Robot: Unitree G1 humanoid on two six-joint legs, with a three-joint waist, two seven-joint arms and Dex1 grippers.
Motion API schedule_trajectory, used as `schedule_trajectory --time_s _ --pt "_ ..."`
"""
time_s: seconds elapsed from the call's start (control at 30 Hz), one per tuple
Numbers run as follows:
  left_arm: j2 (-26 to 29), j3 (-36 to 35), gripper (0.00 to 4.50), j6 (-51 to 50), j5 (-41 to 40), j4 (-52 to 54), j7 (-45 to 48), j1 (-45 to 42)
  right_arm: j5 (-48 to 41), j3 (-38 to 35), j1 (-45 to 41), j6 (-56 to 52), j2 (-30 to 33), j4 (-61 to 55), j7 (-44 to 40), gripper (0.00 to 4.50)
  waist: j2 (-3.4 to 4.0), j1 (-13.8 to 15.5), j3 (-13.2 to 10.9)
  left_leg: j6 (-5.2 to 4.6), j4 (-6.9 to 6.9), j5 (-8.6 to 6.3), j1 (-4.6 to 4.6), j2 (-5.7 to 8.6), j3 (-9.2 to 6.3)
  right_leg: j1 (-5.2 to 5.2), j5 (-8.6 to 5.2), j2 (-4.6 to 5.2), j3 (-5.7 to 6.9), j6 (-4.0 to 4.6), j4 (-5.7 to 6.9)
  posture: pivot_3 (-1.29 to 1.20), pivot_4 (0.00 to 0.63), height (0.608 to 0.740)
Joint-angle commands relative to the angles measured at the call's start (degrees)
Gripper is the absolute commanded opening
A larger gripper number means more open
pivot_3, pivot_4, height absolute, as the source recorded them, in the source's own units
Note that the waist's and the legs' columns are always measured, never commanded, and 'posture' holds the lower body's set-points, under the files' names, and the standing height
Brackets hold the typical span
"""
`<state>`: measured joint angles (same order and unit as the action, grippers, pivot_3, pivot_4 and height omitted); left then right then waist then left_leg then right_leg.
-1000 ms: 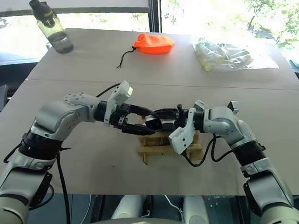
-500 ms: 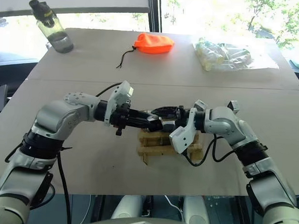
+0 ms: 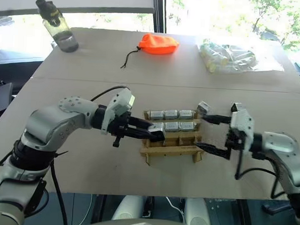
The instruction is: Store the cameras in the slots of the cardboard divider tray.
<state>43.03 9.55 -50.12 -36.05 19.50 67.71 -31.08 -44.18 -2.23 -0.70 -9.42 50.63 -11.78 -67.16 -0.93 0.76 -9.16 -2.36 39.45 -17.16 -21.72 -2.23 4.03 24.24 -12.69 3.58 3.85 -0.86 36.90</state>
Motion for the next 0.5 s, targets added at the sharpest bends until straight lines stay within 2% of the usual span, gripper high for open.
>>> schedule_trajectory --time_s 0.03,0.1,0.23,0.4,0.5 --pt "0.46 -1.59 0.73 0.35 -0.41 2.48 -1.85 1.05 -4.04 -7.32 1.99 2.62 -3.29 7.2 -7.84 4.5 -0.04 0.02 0.03 -0.01 0.0 0.0 0.01 0.0 0.02 0.0 0.0 -0.01 -0.02 0.0 0.0 0.0 0.15 0.726" --pt "0.34 -1.74 0.73 0.53 -0.13 3.37 -3.49 2.36 -2.66 -10.02 3.5 7.11 -4.67 16.5 -15.79 4.5 -0.07 0.12 0.04 -0.16 0.03 -0.08 0.08 0.03 0.02 -0.08 0.0 -0.02 -0.03 -0.01 -0.02 0.0 0.15 0.726" --pt "0.1 -1.7 0.73 0.27 0.6 3.82 -6.68 3.48 0.96 -8.09 2.75 16.3 -4.82 25.05 -24.92 4.5 -0.06 0.17 0.01 -0.09 0.05 -0.04 0.05 0.04 0.01 -0.1 0.0 0.0 -0.03 -0.01 -0.07 0.0 0.15 0.726" --pt "0.34 -0.33 0.73 2.68 3.2 5.45 -9.19 5.73 0.24 0.04 1.55 26.71 -1.05 28.48 -25.34 4.5 -0.02 -0.21 0.0 -0.03 0.03 -0.01 0.11 -0.01 0.07 -0.09 0.0 -0.03 -0.1 -0.01 -0.04 0.0 0.15 0.726" --pt "-0.49 0.14 0.73 3.16 3.44 6.59 -10.13 6.79 -1.22 2.83 -0.46 28.43 0.16 30.57 -25.34 4.5 -0.03 0.03 0.0 -0.02 0.03 0.0 0.13 -0.01 0.06 -0.1 0.0 -0.01 -0.08 -0.01 -0.01 0.0 0.15 0.726"
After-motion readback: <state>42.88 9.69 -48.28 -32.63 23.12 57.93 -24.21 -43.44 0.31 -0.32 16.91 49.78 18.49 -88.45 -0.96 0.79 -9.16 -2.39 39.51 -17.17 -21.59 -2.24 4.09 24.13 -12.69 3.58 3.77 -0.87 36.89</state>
